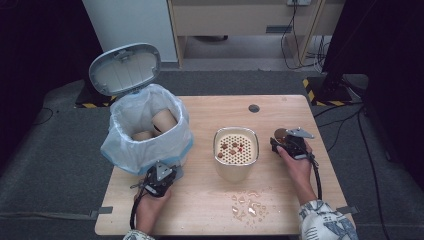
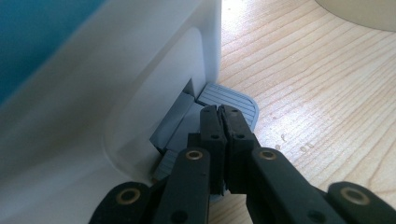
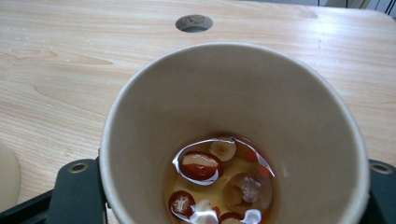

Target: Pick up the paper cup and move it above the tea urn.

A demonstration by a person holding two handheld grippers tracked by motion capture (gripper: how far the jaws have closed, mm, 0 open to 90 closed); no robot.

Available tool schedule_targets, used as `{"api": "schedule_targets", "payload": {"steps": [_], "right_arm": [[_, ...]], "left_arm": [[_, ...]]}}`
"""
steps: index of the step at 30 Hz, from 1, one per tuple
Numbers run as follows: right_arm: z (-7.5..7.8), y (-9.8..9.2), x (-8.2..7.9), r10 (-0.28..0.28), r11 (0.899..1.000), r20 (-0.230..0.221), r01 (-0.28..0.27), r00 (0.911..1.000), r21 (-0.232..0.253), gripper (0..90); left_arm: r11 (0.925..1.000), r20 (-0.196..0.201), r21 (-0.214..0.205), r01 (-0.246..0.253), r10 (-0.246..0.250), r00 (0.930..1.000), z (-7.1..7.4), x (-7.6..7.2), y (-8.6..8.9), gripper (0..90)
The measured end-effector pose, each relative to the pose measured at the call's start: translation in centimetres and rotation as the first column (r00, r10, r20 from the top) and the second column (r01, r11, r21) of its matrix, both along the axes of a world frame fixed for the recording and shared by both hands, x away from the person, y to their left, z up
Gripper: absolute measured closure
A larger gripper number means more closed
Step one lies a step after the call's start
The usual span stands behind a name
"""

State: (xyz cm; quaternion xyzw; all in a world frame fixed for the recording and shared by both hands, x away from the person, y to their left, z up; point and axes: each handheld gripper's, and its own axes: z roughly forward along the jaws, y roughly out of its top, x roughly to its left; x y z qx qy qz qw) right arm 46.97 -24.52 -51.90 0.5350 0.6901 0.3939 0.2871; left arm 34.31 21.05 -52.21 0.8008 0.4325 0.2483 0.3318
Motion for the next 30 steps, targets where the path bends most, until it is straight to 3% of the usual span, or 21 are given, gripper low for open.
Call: {"api": "schedule_targets", "payload": {"steps": [17, 30], "right_arm": [[5.7, -0.8, -0.9, 0.08, 0.994, 0.063, -0.075, 0.9948, -0.075, 30.8], [8.6, -1.2, -0.8, 0.12, 0.987, 0.087, -0.109, 0.9889, -0.122, 32.5]], "left_arm": [[1.0, 0.001, 0.005, 0.0, 0.0, 1.0, 0.0, 0.0, 0.0, 87.4], [1.0, 0.0, 0.004, 0.001, -0.001, 1.0, 0.0, 0.0, 0.0, 87.4]]}}
